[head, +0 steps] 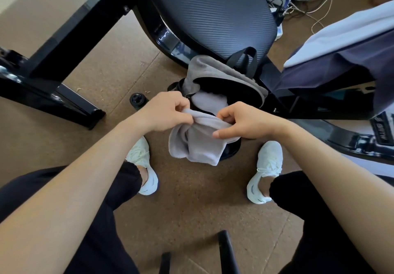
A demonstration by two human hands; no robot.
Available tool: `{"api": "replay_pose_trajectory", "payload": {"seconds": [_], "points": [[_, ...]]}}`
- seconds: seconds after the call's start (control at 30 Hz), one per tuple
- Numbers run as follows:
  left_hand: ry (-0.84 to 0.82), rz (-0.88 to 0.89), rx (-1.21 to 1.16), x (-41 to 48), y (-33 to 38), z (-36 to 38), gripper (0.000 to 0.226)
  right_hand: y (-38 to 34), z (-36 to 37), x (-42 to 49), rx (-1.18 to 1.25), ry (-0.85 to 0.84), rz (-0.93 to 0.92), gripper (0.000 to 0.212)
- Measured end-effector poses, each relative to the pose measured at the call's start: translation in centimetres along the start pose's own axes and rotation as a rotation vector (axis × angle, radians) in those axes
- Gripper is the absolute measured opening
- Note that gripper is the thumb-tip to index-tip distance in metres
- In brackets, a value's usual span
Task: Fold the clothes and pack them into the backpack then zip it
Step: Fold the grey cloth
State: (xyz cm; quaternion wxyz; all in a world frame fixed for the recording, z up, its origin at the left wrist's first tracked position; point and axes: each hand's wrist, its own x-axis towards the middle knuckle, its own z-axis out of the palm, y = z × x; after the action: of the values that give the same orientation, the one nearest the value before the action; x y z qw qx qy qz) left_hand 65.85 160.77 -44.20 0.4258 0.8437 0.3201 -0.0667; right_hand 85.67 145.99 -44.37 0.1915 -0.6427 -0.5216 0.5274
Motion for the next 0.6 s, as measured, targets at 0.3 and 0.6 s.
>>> {"api": "replay_pose_trajectory", "payload": {"seconds": [0.3,0.6], "points": [[0.305,-0.092,-0.068,0.4,-1.8,-0.6,0.016,2.3,-1.2,-1.5,0.293,-0.155,0.137,0.024],[0.364,-0.153,0.059,1.0,-3.3,-1.0,0.026,2.8,-3.2,-2.2,0.091,0.111,0.202,0.047]]}}
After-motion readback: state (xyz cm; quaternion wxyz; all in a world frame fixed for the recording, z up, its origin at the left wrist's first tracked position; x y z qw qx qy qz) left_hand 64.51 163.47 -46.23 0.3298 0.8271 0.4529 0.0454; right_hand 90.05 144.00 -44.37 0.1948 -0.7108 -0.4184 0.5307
